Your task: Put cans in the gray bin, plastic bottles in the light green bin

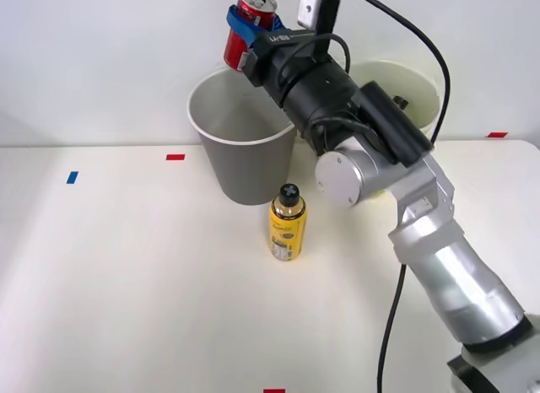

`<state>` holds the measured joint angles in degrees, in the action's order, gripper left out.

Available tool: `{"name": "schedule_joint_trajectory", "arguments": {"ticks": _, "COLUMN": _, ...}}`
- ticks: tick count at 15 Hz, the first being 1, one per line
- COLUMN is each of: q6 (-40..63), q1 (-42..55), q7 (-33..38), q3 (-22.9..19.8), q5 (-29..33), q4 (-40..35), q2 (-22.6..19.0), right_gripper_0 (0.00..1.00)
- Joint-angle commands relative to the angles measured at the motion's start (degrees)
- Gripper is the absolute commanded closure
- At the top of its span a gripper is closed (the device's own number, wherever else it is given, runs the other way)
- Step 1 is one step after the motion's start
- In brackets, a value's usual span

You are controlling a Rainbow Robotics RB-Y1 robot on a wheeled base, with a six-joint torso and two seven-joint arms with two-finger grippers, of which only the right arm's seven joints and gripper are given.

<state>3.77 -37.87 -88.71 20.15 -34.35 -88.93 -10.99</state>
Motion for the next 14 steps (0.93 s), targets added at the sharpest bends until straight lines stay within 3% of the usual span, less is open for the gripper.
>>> {"name": "schedule_joint_trajectory", "arguments": {"ticks": 1, "q6": 0.01, "q1": -0.97, "q7": 0.29, "q3": 3.23, "q5": -0.19, "q4": 0.60, "q2": -3.68, "right_gripper_0": 1.00}}
{"name": "schedule_joint_trajectory", "arguments": {"ticks": 3, "q6": 0.01, "q1": -0.97, "q7": 0.29, "q3": 4.46, "q5": -0.28, "q4": 0.69, "q2": -4.83, "right_gripper_0": 1.00}}
{"name": "schedule_joint_trajectory", "arguments": {"ticks": 5, "q6": 0.01, "q1": -0.88, "q7": 0.64, "q3": 4.90, "q5": -0.37, "q4": 0.69, "q2": -5.44, "right_gripper_0": 0.66}}
{"name": "schedule_joint_trajectory", "arguments": {"ticks": 6, "q6": 0.01, "q1": -0.88, "q7": 0.82, "q3": 4.99, "q5": -0.46, "q4": 0.60, "q2": -5.88, "right_gripper_0": 0.37}}
{"name": "schedule_joint_trajectory", "arguments": {"ticks": 8, "q6": -0.08, "q1": -0.88, "q7": 0.91, "q3": 5.34, "q5": -0.46, "q4": 0.60, "q2": -6.41, "right_gripper_0": 0.11}}
{"name": "schedule_joint_trajectory", "arguments": {"ticks": 14, "q6": -0.08, "q1": 0.61, "q7": -0.41, "q3": 4.19, "q5": 0.51, "q4": -1.59, "q2": -6.67, "right_gripper_0": 0.08}}
